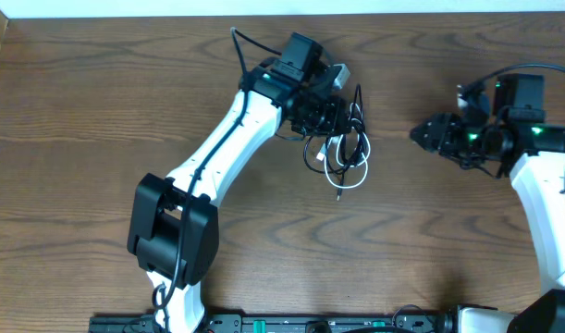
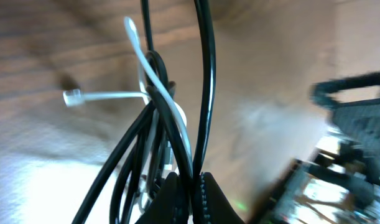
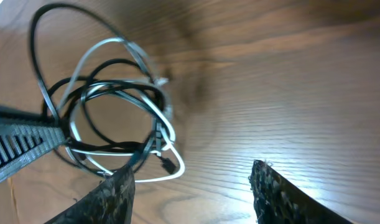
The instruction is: Untangle cables
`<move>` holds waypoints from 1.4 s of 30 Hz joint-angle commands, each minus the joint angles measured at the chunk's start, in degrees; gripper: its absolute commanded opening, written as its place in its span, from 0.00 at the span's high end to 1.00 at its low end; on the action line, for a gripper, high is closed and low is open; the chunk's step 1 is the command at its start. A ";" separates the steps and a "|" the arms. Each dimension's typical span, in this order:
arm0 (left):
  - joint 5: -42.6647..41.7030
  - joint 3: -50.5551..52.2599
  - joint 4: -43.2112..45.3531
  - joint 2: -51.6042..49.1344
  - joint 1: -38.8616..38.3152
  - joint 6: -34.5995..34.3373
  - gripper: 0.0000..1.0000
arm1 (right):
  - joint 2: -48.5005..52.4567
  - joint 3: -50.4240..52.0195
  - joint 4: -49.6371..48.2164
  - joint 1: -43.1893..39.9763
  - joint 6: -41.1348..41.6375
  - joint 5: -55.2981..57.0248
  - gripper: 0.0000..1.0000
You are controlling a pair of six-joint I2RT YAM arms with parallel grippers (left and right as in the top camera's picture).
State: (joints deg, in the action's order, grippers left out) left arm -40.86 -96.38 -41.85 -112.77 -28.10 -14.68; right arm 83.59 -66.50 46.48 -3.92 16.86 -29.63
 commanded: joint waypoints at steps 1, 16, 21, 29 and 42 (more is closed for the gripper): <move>-11.67 -0.50 -0.28 -0.55 1.84 1.11 0.93 | 0.92 -0.50 -1.29 2.47 -1.03 -1.62 0.45; -16.59 -0.52 0.61 -0.46 3.61 0.52 0.93 | 14.05 -0.50 -13.92 11.76 7.87 -2.51 0.48; -16.57 -0.52 1.70 -0.46 3.61 0.00 0.93 | 17.16 -0.50 -15.58 13.86 9.94 -2.23 0.51; -19.23 -0.52 7.67 0.68 4.37 -5.64 0.93 | 22.03 -0.50 -16.31 14.32 12.57 1.07 0.59; -19.56 -0.52 10.32 8.59 5.66 -7.58 0.93 | 23.47 -0.50 -16.09 13.68 13.99 5.73 0.59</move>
State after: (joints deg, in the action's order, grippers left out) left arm -57.32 -96.18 -32.73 -109.54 -23.62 -21.54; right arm 106.17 -66.61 29.54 10.17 29.82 -27.05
